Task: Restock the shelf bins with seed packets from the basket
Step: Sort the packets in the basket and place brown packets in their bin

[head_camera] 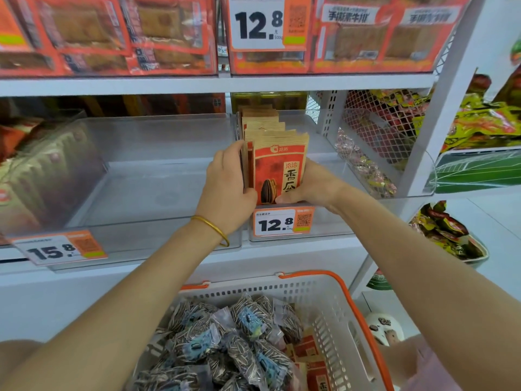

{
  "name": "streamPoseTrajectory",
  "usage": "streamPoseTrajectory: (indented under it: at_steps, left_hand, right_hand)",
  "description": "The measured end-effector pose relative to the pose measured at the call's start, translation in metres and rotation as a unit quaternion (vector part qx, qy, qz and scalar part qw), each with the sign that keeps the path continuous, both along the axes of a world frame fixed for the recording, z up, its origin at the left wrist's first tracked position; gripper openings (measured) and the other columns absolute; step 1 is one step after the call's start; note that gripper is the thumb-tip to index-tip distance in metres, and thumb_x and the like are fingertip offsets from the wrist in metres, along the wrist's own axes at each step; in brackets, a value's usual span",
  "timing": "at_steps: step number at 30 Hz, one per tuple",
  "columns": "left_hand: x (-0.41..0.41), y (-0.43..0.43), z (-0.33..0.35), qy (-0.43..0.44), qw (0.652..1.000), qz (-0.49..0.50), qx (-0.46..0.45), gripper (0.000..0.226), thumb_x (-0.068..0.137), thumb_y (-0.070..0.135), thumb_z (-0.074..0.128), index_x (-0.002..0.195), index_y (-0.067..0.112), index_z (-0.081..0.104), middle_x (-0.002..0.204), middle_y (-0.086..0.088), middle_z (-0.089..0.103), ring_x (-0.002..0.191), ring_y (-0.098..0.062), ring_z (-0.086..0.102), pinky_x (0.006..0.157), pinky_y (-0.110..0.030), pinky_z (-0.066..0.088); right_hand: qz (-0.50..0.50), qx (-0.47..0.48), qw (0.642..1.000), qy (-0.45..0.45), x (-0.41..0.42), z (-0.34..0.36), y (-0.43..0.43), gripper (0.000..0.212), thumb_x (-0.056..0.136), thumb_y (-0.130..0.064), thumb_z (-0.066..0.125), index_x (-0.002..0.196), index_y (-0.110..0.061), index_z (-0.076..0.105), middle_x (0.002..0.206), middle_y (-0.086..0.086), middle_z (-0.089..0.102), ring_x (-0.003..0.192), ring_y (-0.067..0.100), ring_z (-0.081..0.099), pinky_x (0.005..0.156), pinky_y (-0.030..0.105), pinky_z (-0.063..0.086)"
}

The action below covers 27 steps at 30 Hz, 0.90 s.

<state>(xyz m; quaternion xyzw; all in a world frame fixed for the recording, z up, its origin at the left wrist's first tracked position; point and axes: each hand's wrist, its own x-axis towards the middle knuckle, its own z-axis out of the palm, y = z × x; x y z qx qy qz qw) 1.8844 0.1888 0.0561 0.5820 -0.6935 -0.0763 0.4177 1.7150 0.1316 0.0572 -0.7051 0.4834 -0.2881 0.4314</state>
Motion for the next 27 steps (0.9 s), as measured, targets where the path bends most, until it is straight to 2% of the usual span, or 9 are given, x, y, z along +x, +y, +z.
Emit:
streamPoseTrajectory:
  at_steps: [3,7,10,13,17,20,22,25,27]
  left_hand:
    - [-0.001,0.003,0.002,0.002,1.0,-0.004,0.004,0.073,0.077,0.013,0.064,0.14,0.019,0.028,0.126,-0.009,0.041,0.12,-0.022,0.044,0.096,-0.04,0.047]
    - [-0.003,0.003,0.007,-0.043,0.999,0.006,0.0,0.065,0.08,0.025,0.063,0.137,0.017,0.033,0.123,-0.007,0.043,0.118,-0.02,0.041,0.096,-0.032,0.042]
    - [-0.003,0.001,0.009,-0.053,0.998,0.018,-0.001,0.057,0.085,0.025,0.058,0.137,0.015,0.038,0.118,-0.007,0.043,0.116,-0.02,0.043,0.095,-0.03,0.04]
    - [-0.004,0.0,0.011,-0.065,0.998,0.024,-0.008,0.047,0.089,0.018,0.052,0.135,0.013,0.043,0.113,-0.007,0.042,0.111,-0.021,0.046,0.095,-0.032,0.043]
    - [-0.004,-0.003,0.01,-0.054,0.998,0.039,-0.017,0.045,0.089,0.012,0.05,0.134,0.012,0.043,0.115,-0.008,0.043,0.109,-0.021,0.049,0.092,-0.03,0.047]
    - [-0.005,-0.005,0.009,-0.047,0.998,0.036,-0.01,0.047,0.089,0.014,0.048,0.135,0.014,0.038,0.112,-0.008,0.042,0.104,-0.021,0.049,0.089,-0.033,0.049]
    - [-0.005,-0.005,0.009,-0.04,0.998,0.037,-0.004,0.046,0.09,0.014,0.048,0.135,0.014,0.039,0.114,-0.008,0.041,0.108,-0.022,0.048,0.091,-0.034,0.049]
    - [-0.006,-0.003,0.009,-0.031,0.999,0.037,0.005,0.046,0.09,0.013,0.048,0.135,0.013,0.039,0.118,-0.009,0.039,0.114,-0.022,0.045,0.097,-0.033,0.045]
    - [-0.007,-0.001,0.011,-0.024,0.999,0.032,0.011,0.052,0.089,0.012,0.049,0.139,0.012,0.035,0.124,-0.01,0.038,0.119,-0.023,0.04,0.099,-0.03,0.04]
  right_hand:
    - [0.057,0.05,0.997,0.034,0.0,0.002,-0.006,0.069,0.067,-0.003,0.081,0.128,-0.01,0.047,0.116,0.009,0.066,0.109,0.024,0.061,0.1,0.047,0.046]
    - [0.099,0.161,0.981,0.033,-0.004,0.014,-0.008,0.08,0.064,-0.035,0.081,0.133,-0.026,0.042,0.121,-0.001,0.064,0.11,0.021,0.062,0.096,0.044,0.048]
    - [0.047,0.09,0.99,0.097,-0.001,0.01,-0.008,0.078,0.064,-0.042,0.082,0.131,-0.024,0.045,0.122,-0.004,0.058,0.108,0.017,0.06,0.091,0.038,0.05]
    - [-0.016,0.031,0.994,0.101,0.006,0.005,-0.01,0.088,0.058,-0.043,0.084,0.132,-0.019,0.043,0.123,-0.006,0.048,0.111,0.013,0.052,0.098,0.034,0.043]
    - [0.007,0.013,0.991,0.134,0.018,0.0,0.001,0.087,0.051,-0.066,0.071,0.126,-0.028,0.052,0.125,-0.003,0.056,0.112,0.015,0.055,0.101,0.039,0.044]
    - [0.051,0.023,0.988,0.142,0.016,0.004,0.013,0.057,0.077,-0.052,0.068,0.129,-0.032,0.052,0.128,-0.005,0.054,0.112,0.013,0.053,0.095,0.029,0.041]
    - [0.084,0.071,0.983,0.146,0.01,0.01,0.014,0.044,0.085,-0.044,0.063,0.126,-0.031,0.054,0.12,-0.005,0.061,0.105,0.013,0.059,0.086,0.027,0.044]
    - [0.064,0.105,0.986,0.112,0.008,0.016,0.013,0.054,0.074,-0.03,0.071,0.124,-0.024,0.051,0.108,-0.001,0.065,0.093,0.01,0.061,0.069,0.026,0.046]
    - [0.038,0.1,0.99,0.091,0.009,0.014,0.008,0.054,0.069,-0.015,0.063,0.12,-0.016,0.046,0.1,0.0,0.06,0.085,0.008,0.056,0.063,0.024,0.042]
